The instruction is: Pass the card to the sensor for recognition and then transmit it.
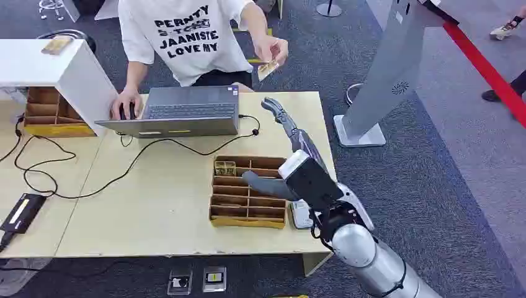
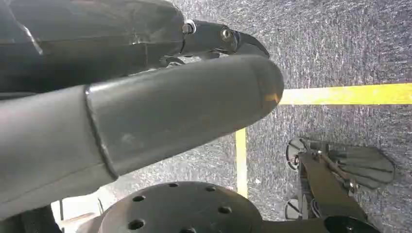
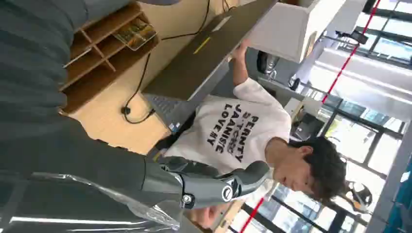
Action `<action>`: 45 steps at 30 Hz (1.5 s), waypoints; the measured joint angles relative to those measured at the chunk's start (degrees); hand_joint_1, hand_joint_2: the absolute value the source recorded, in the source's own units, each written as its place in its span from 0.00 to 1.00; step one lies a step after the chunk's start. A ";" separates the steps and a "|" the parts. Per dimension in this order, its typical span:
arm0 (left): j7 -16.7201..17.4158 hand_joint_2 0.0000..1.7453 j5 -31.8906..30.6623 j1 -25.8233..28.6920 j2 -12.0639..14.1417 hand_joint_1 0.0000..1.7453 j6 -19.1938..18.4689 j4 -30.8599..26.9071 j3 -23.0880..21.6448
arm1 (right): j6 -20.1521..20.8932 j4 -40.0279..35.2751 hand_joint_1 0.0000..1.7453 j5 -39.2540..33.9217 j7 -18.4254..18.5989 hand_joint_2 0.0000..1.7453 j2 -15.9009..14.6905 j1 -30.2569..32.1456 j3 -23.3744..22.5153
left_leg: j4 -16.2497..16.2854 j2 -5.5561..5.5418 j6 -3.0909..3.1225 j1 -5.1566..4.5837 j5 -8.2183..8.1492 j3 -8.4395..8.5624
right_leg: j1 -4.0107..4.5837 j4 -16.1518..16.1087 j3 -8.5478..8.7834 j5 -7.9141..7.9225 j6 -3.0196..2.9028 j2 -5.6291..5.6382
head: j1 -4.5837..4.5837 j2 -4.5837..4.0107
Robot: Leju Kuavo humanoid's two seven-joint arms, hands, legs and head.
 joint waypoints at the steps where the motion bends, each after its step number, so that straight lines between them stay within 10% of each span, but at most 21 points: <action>1: -0.02 0.00 0.07 0.00 0.00 0.00 0.11 0.00 0.00 | -0.13 0.42 0.00 1.18 0.00 1.00 0.15 -0.67 0.48 | 0.00 0.00 0.00 0.00 0.00 0.00 | 0.00 0.00 0.00 0.00 0.00 0.01 | 0.00 0.00; 25: -1.20 0.00 0.04 0.03 -0.04 0.00 0.26 0.00 0.00 | -10.71 18.05 0.00 38.91 3.89 1.00 5.66 -11.87 9.05 | 0.00 -0.02 -0.01 0.00 0.01 0.00 | 0.00 0.02 -0.01 0.00 0.00 0.00 | 0.00 0.00; 45: -1.27 0.00 -0.24 0.04 -0.02 0.00 -0.13 0.04 -0.02 | -15.98 30.51 0.00 54.53 9.36 1.00 7.89 -17.10 13.05 | 0.00 -0.02 -0.02 0.00 0.02 0.01 | 0.00 0.02 -0.01 0.00 0.00 0.00 | 0.00 0.00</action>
